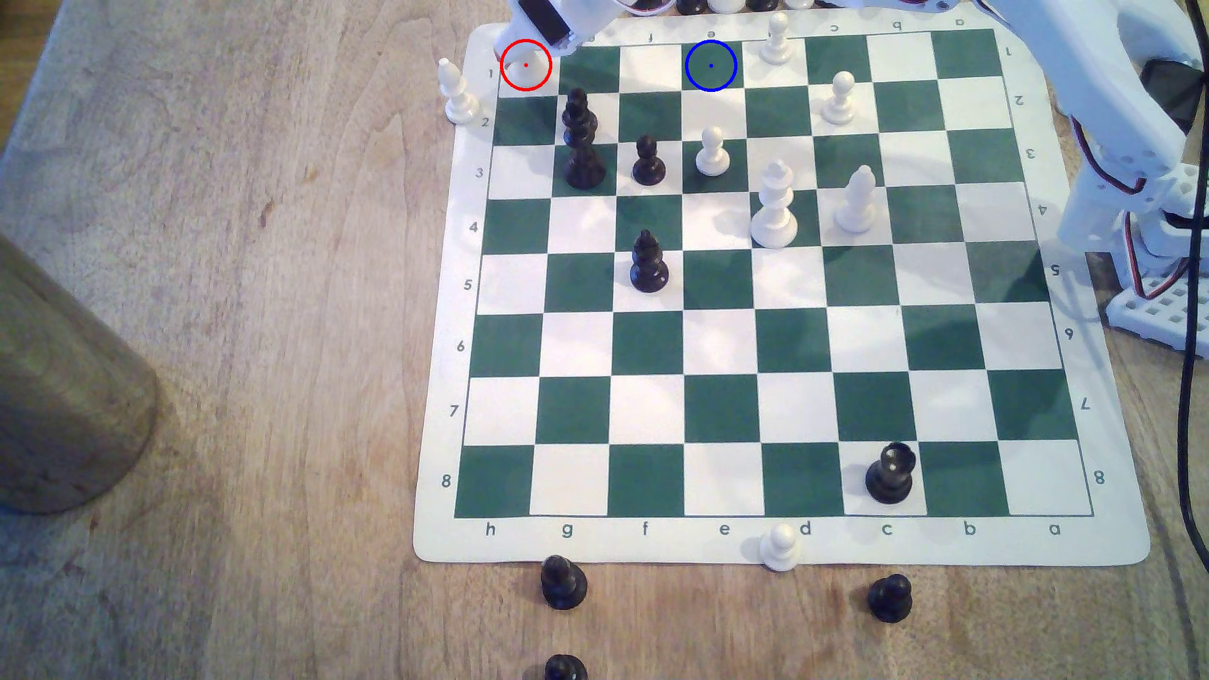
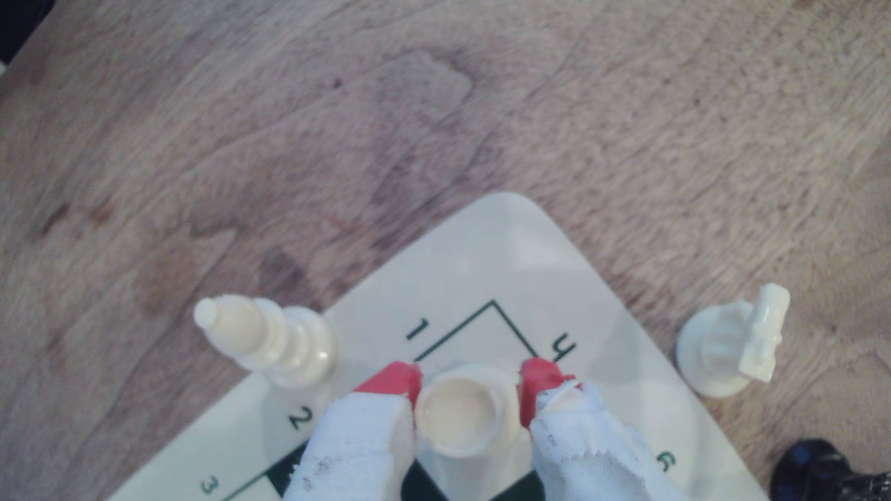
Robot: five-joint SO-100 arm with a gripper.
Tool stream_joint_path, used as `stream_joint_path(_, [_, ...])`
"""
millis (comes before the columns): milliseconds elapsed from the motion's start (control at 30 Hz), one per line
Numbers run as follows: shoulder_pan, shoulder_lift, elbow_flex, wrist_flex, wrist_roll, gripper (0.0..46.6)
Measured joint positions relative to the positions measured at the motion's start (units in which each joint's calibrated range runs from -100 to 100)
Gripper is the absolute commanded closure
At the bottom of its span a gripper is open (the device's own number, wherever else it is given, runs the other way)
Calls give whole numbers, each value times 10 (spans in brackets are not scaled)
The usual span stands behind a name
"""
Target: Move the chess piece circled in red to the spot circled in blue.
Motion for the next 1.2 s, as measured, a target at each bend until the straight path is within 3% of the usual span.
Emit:
stream_joint_path(233, [-7, 0, 0, 0, 0, 464])
stream_joint_path(700, [-7, -8, -38, 37, 0, 464])
stream_joint_path(867, [-7, -121, 94, 23, 7, 464])
stream_joint_path(1067, [-2, -301, 354, -13, 24, 464])
stream_joint_path(1200, [7, -369, 440, -22, 30, 464])
